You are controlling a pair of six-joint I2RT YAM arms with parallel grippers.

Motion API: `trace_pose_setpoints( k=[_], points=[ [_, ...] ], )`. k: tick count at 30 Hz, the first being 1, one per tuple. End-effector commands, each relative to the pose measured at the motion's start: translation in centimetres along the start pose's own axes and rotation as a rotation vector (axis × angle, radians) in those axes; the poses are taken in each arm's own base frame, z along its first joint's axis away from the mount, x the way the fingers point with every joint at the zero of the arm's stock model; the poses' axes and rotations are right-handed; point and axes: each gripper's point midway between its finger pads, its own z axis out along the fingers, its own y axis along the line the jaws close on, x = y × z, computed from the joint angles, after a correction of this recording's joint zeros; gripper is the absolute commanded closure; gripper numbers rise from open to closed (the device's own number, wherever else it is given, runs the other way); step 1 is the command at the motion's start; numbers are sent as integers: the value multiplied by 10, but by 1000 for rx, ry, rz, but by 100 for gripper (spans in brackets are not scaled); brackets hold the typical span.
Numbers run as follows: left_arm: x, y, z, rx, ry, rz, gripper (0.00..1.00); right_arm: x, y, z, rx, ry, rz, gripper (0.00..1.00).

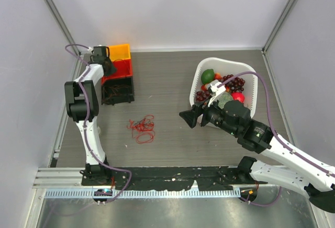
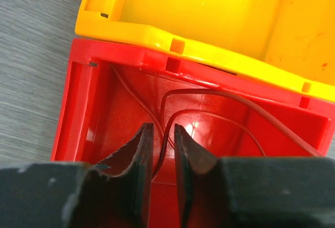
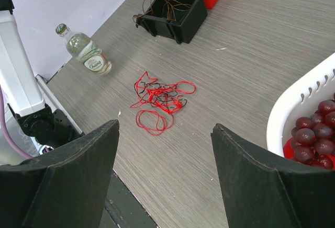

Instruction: Untangle the cables

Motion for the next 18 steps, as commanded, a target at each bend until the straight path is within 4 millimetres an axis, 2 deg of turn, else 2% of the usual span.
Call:
trace_pose_setpoints(
  k=[1, 4, 7, 12, 15, 18],
  points=[
    [-52, -20, -49, 38, -109, 12, 63, -15, 5, 1, -16, -50, 4, 24],
    [-65, -23, -74, 53, -152, 10, 50, -16, 6, 0, -22, -52, 10, 24],
    [-76, -24, -98, 68, -187, -6, 44, -17, 7, -2, -25, -56, 17, 24],
    [-82, -22, -129, 91, -222, -34, 37, -12, 5, 0, -14, -36, 24, 24],
    [-81, -29, -144, 140, -215, -37, 36, -9, 3, 1, -7, -24, 27, 24],
    [-61, -47, -161, 252, -141, -41, 27, -2, 0, 6, 11, 3, 25, 24]
  ],
)
